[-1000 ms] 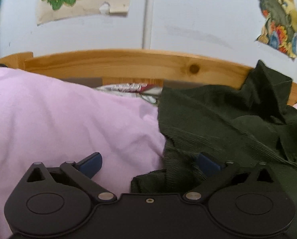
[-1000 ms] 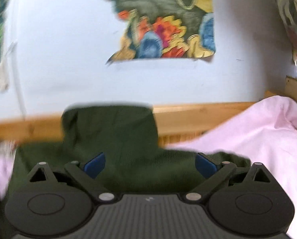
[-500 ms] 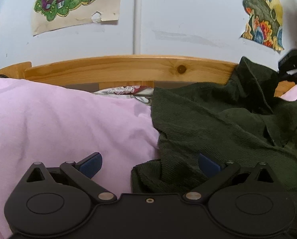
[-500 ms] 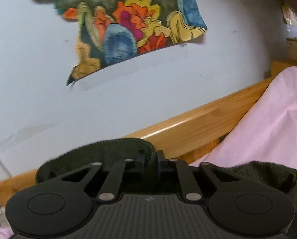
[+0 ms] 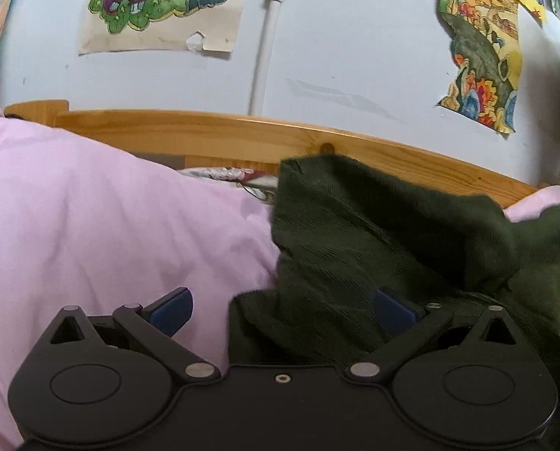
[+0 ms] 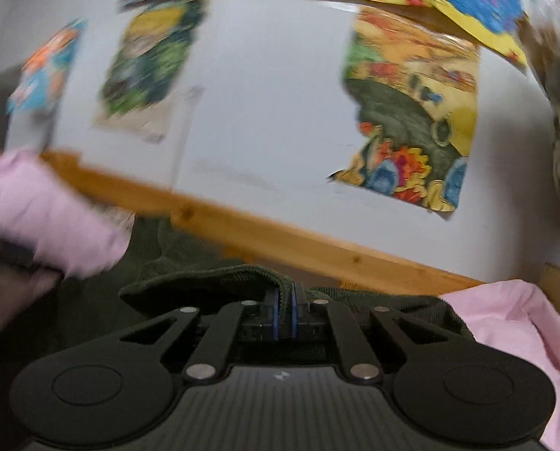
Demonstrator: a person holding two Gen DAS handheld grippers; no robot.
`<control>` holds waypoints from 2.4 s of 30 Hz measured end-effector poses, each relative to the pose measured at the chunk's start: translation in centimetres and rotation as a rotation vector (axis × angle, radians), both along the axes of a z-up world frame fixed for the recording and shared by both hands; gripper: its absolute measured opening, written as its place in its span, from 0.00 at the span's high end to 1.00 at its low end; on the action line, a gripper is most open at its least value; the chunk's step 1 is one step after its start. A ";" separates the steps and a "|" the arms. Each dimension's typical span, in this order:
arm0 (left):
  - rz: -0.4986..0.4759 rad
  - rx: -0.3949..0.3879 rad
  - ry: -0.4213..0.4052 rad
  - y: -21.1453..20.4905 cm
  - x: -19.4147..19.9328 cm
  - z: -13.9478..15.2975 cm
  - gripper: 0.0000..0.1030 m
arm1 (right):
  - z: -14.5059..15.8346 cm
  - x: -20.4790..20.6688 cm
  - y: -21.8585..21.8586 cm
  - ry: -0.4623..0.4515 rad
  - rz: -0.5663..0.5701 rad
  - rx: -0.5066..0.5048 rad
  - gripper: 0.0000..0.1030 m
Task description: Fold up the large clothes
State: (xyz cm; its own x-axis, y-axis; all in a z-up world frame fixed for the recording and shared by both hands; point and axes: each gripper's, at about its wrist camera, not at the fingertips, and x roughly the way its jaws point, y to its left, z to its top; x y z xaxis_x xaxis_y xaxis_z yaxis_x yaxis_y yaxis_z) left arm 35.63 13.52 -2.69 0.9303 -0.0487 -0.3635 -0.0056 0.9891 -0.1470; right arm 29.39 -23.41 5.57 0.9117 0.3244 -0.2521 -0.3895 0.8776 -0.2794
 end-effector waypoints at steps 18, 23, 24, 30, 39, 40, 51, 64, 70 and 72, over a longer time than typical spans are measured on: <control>-0.004 0.050 -0.186 -5.2 2.6 4.0 0.01 | -4.2 -2.8 -3.5 0.200 -0.102 0.053 0.53; 0.009 0.043 -0.195 -6.6 6.4 5.0 0.01 | 0.0 -1.2 -4.6 0.050 -0.109 0.092 0.28; 0.010 0.044 -0.189 -6.8 6.9 5.0 0.01 | 0.5 -0.4 -4.3 0.023 -0.110 0.082 0.24; -0.003 0.038 -0.089 -7.3 8.9 3.3 0.03 | 3.7 4.1 -3.3 -0.027 -0.050 0.171 0.22; 0.030 0.121 0.027 -5.8 9.3 -0.3 0.05 | 3.4 4.0 -5.1 0.031 -0.052 0.110 0.10; 0.031 0.107 0.025 -5.6 9.2 -0.2 0.05 | 2.9 4.7 -4.7 0.022 -0.091 0.088 0.09; 0.031 0.078 -0.091 -9.0 11.0 1.9 0.04 | -4.8 16.8 -1.1 0.219 -0.493 0.001 0.38; 0.024 0.331 0.013 -7.9 10.2 -3.5 0.17 | -13.6 12.2 -4.8 -0.021 -0.574 -0.168 0.37; 0.022 0.281 0.009 -7.6 8.8 -2.3 0.15 | -8.7 9.3 -3.3 -0.084 -0.527 -0.126 0.37; 0.012 0.197 -0.009 -7.2 7.6 -1.1 0.04 | -7.0 8.7 -1.2 -0.134 -0.469 -0.101 0.29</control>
